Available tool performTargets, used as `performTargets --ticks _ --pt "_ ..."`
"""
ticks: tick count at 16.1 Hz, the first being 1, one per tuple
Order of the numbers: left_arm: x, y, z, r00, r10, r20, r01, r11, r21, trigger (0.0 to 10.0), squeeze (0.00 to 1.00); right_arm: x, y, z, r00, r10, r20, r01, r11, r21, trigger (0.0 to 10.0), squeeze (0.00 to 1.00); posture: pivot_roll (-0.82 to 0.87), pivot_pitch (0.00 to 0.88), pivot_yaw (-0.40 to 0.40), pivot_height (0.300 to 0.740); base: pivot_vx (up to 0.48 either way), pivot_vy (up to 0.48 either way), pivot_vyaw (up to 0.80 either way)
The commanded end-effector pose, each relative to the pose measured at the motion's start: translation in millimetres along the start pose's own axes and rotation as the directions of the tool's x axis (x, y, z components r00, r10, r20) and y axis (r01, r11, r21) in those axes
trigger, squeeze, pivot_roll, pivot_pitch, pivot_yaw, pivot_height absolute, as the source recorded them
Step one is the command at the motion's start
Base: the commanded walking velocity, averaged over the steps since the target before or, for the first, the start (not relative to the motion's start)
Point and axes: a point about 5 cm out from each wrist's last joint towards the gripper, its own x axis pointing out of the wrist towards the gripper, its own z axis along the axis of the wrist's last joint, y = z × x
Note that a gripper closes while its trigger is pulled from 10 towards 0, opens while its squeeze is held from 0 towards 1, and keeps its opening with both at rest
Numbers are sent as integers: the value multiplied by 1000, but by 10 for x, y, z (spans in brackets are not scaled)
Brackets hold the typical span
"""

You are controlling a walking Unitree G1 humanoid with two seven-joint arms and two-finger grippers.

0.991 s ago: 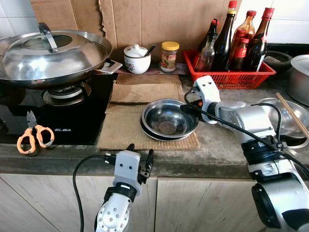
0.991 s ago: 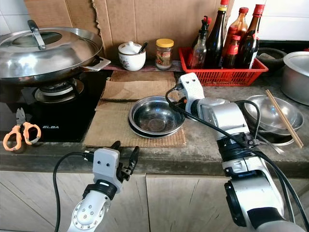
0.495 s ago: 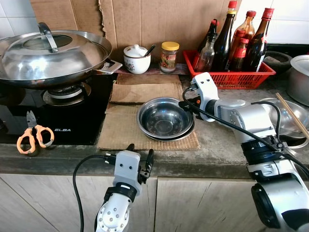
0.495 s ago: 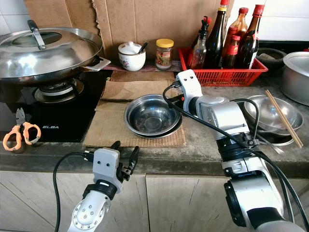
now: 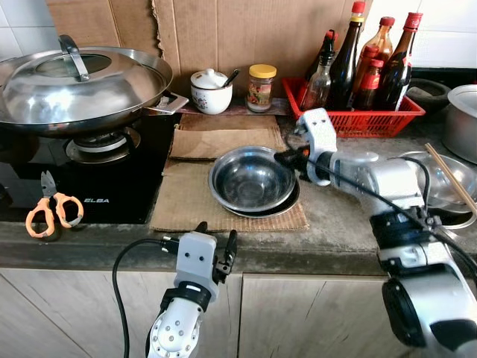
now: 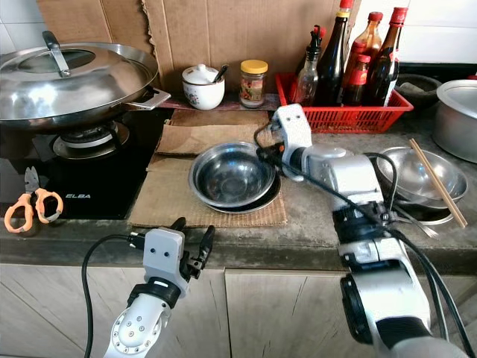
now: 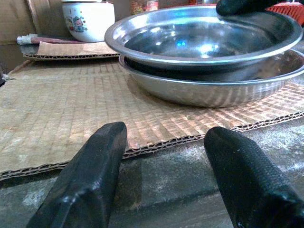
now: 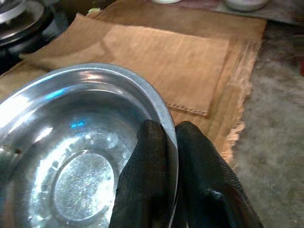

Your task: Kitchen organization

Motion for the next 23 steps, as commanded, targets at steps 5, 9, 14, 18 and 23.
performTargets --ticks 5,9,14,18,23 --pt "11 9 -36 1000 8 -22 -8 1000 1 10000 0 -1 -38 -13 1000 -1 -16 2 995 97 0 0 104 22 -72 740 0 0 0" --pt "11 10 -38 1000 9 -24 -9 1000 1 10000 0 -27 -25 -11 999 40 -35 -35 990 134 0 0 102 23 -69 740 0 0 0" --pt "7 9 -38 1000 9 -25 -9 1000 0 10000 0 -26 57 -87 993 83 -87 -75 994 85 10000 0 103 25 -68 740 0 0 0" --pt "7 9 -40 1000 9 -26 -9 1000 0 10000 0 -16 59 -103 992 76 -104 -70 995 67 10000 1000 105 25 -70 740 0 0 0" --pt "11 8 -40 1000 9 -25 -9 1000 -1 10000 0 -10 42 -114 990 63 -124 -56 997 59 10000 0 104 24 -72 740 0 0 0"
